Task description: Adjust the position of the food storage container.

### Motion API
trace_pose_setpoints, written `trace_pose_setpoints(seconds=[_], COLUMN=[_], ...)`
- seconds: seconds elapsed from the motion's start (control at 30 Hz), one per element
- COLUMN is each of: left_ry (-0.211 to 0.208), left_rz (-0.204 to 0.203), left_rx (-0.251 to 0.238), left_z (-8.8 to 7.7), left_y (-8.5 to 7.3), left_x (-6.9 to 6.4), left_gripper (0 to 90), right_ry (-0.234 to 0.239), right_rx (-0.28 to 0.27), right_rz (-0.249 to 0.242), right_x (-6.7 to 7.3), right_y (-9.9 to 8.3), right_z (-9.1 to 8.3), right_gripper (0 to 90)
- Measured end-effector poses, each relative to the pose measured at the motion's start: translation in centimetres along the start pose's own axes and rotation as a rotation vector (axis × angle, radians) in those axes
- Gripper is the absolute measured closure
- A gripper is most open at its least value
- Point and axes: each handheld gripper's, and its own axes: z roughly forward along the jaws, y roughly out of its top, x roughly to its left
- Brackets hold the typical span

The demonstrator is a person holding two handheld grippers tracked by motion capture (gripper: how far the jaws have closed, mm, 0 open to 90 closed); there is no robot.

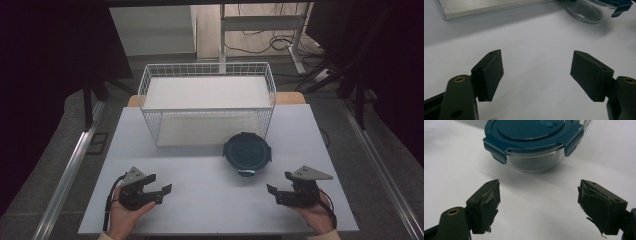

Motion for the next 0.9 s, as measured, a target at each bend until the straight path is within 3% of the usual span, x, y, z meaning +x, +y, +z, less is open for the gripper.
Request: trace_pose_setpoints(seconds=[0.23,0.47,0.9], left_ry=[0.010,-0.015,-0.001], left_rz=[-0.013,0.000,-0.017], left_rx=[-0.010,-0.007,-0.007], left_z=[-0.2,-0.5,-1.0], left_y=[-0.1,-0.3,-1.0], left_x=[0.0,0.0,0.5], left_gripper=[25.5,25.6,25.7], right_ry=[-0.010,-0.028,-0.002], right_rx=[0.012,0.009,0.010], right_rz=[-0.007,0.014,0.005], right_x=[0.0,0.0,0.2], right_y=[-0.1,0.4,1.0], right_z=[0.1,-0.2,0.2], right_gripper=[17.8,19.3,29.3])
